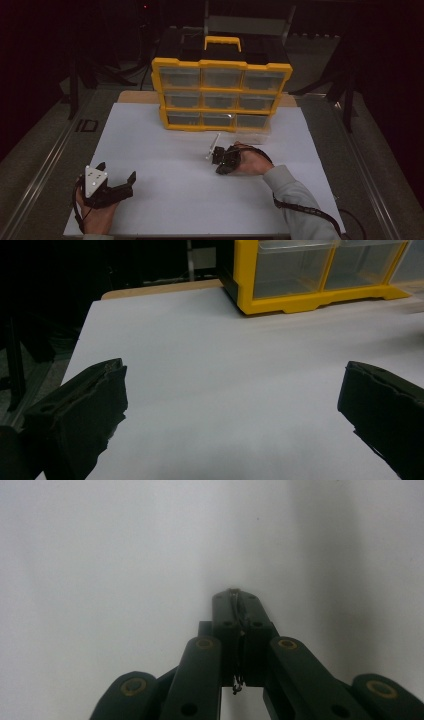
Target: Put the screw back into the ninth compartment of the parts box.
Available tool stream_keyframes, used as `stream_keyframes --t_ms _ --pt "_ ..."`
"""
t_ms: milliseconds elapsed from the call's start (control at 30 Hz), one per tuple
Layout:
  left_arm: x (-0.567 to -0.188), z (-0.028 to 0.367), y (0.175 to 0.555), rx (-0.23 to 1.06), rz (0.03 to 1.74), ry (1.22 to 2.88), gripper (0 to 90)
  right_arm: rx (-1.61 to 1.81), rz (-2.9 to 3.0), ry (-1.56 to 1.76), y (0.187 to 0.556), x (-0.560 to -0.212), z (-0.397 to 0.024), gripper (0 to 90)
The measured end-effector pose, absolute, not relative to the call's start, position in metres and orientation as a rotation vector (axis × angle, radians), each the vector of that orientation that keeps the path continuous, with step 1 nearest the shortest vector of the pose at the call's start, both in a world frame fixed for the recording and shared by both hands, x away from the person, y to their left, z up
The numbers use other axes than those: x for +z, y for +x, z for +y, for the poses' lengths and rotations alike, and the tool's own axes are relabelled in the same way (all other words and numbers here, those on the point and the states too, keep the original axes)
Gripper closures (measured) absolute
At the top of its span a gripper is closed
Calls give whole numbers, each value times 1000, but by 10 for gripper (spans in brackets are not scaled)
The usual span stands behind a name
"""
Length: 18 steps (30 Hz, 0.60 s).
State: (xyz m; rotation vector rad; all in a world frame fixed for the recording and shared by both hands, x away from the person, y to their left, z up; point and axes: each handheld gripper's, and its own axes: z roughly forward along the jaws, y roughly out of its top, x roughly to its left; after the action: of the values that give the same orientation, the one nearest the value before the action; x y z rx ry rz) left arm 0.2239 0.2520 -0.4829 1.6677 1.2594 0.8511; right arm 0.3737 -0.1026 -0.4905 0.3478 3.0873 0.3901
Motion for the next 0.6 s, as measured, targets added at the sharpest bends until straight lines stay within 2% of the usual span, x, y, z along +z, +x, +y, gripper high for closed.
stream_keyframes --t_ms 600 --pt "-482 253 224 853 1257 1666 3 387 3081 339 374 -477 -104 877"
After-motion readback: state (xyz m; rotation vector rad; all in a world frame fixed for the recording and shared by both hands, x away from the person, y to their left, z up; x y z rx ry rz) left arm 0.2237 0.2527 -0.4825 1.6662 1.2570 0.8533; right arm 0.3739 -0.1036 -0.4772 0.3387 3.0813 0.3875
